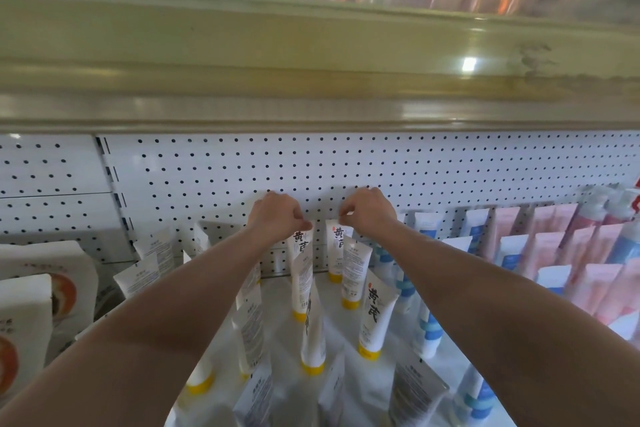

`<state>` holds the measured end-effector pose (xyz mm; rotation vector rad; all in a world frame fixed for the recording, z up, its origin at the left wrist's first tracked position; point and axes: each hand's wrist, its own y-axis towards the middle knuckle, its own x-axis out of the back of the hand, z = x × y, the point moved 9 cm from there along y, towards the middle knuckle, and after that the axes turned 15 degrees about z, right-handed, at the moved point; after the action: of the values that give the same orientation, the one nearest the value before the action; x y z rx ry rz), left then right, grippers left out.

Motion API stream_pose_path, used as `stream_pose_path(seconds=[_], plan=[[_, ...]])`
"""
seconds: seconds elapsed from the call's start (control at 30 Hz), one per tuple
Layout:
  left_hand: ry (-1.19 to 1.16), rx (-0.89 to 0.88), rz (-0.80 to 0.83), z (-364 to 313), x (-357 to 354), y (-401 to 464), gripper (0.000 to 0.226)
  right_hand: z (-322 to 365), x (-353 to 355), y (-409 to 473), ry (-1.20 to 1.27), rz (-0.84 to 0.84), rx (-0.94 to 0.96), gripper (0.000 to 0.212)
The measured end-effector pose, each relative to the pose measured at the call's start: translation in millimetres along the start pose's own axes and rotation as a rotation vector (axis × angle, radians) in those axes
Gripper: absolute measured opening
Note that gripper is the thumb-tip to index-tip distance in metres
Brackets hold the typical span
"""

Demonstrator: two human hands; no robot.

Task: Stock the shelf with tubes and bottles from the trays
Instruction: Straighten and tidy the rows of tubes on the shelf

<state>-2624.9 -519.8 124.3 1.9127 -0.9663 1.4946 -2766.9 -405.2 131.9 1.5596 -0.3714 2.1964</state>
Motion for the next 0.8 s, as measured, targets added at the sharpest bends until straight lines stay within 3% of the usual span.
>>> stream_pose_path(seconds=[0.2, 0.3, 0.53, 0.8], plan=[[-0.202, -0.009, 0.031, 1.3, 2.7, 3.0, 0.042, 1.8, 16.3, -7.1, 0.051, 0.037, -0.037, 0.012], [-0.259, -0.065, 0.006, -4.3, 9.8, -4.6, 0.032, 5.4, 23.5, -13.3, 0.068, 0.052, -0.010, 0.015], [-0.283, -0.165, 0.161, -25.2, 10.7, -45.3, 0.038, 12.9, 23.6, -36.0, 0.097, 0.177, 0.075, 0.034], [-0.254, -0.113, 0.286, -28.3, -2.8, -85.8, 0.054, 11.0, 8.3, -58.0, 0.023, 0.282, 0.043, 0.040]])
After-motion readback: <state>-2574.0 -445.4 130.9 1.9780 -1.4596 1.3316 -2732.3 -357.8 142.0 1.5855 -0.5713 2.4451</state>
